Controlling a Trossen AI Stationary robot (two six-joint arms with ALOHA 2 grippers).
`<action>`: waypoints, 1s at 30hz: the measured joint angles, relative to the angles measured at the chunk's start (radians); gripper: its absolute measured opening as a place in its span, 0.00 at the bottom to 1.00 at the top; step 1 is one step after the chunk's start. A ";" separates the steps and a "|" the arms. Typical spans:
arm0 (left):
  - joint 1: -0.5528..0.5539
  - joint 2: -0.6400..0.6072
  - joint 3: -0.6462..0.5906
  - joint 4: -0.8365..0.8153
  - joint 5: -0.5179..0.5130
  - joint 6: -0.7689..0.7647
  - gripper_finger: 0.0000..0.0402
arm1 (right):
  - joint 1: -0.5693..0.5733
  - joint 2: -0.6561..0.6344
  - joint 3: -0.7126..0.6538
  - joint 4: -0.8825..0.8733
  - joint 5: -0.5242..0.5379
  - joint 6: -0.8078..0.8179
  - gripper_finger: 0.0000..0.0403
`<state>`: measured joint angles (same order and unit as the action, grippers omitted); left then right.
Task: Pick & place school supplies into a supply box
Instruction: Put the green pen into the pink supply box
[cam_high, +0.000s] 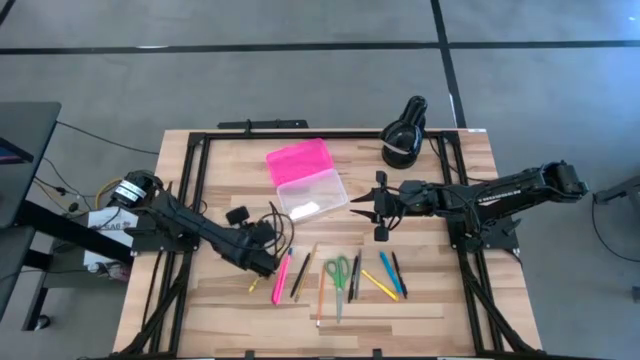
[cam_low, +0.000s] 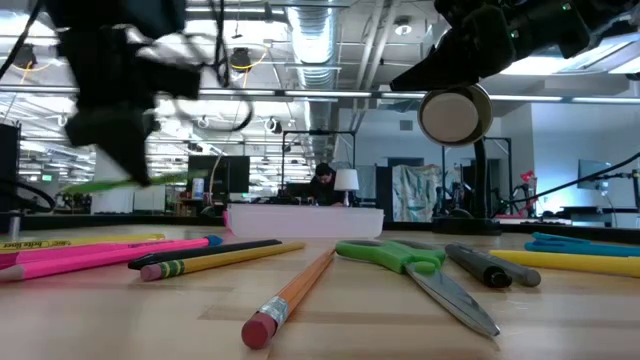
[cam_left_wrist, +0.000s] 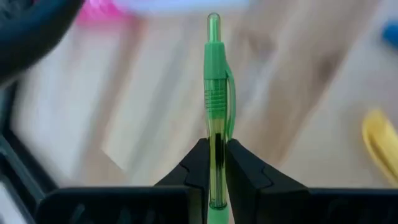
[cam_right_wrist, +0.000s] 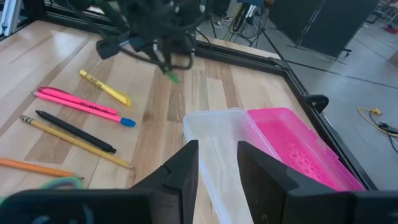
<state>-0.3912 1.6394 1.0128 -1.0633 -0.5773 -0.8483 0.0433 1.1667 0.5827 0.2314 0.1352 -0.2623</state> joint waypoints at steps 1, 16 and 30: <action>0.019 0.000 0.026 0.003 -0.026 0.041 0.06 | 0.000 0.000 0.000 0.000 0.000 0.000 0.27; 0.515 0.018 0.140 0.578 0.183 0.783 0.07 | 0.000 0.000 0.000 -0.018 0.000 0.008 0.27; 0.653 0.130 0.138 0.660 0.353 0.873 0.07 | -0.006 0.000 0.002 -0.067 0.001 0.010 0.27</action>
<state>0.2621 1.7694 1.1511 -0.4032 -0.2247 0.0242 0.0368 1.1667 0.5842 0.1642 0.1360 -0.2520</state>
